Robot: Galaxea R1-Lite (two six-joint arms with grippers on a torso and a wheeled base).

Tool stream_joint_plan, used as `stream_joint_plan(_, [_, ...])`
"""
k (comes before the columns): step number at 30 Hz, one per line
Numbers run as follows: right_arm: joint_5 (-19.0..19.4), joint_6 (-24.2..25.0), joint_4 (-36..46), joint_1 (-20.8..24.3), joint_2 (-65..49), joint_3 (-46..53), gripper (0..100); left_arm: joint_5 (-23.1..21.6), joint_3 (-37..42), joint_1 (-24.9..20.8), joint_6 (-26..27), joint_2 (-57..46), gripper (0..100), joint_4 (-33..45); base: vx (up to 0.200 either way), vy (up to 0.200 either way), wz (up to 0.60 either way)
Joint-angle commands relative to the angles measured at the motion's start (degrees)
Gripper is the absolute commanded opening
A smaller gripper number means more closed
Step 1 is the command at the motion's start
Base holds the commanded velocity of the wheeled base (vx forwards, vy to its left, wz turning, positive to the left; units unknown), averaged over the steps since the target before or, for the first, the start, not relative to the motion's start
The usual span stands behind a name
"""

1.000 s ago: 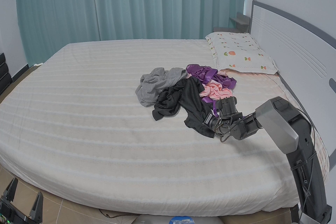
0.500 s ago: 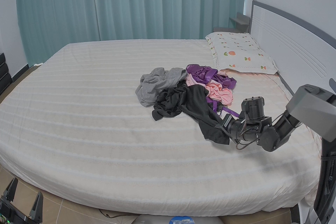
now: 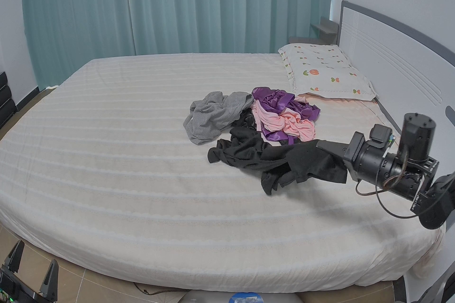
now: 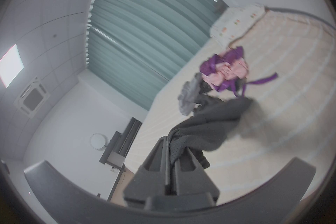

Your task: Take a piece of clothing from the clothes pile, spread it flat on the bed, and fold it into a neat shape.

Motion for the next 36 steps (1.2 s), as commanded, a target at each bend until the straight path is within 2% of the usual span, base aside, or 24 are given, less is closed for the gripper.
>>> stream_joint_plan(1, [0.3, -2.4, -1.1, 2.6, -11.2, 1.6, 0, 0.0, 0.9, 0.0, 0.0, -0.9, 100, 0.0, 0.0, 0.0, 0.0])
stream_joint_plan(11, [0.5, -5.4, -1.9, 5.3, -11.3, 0.2, 0, -0.4, 0.9, 0.0, -0.1, -0.9, 100, 0.0, 0.0, 0.0, 0.0])
stream_joint_plan(27, [1.0, -4.1, -1.9, 6.0, -15.3, 3.5, 0, -0.6, 0.9, -0.1, -0.7, -1.0, 100, -0.3, 0.0, 0.0, 0.0])
stream_joint_plan(29, [1.3, -3.8, -1.9, 6.0, -15.3, 3.3, 0, -0.6, -5.1, -0.2, -3.4, 0.5, 100, -4.4, 0.0, 0.0, 0.0])
stream_joint_plan(30, [1.4, -3.8, -1.9, 6.0, -15.2, 3.4, 0, -0.2, -9.3, -0.5, -6.4, 3.2, 100, -5.8, 0.0, 0.0, 0.0])
stream_joint_plan(32, [1.4, -3.8, -1.9, 6.0, -14.5, 3.5, 0, -0.9, -11.0, -0.2, -8.5, 8.3, 100, -5.7, 0.0, 0.0, 0.0])
stream_joint_plan(34, [1.4, -3.8, -1.9, 6.0, -14.3, 3.4, 0, -1.3, -10.3, -0.1, -6.8, 9.6, 100, -5.4, 0.0, 0.0, 0.0])
stream_joint_plan(36, [1.5, -3.8, -1.9, 6.0, -14.3, 3.5, 0, -3.5, -6.9, -1.2, -2.8, 11.1, 100, -4.2, 0.0, 0.0, 0.0])
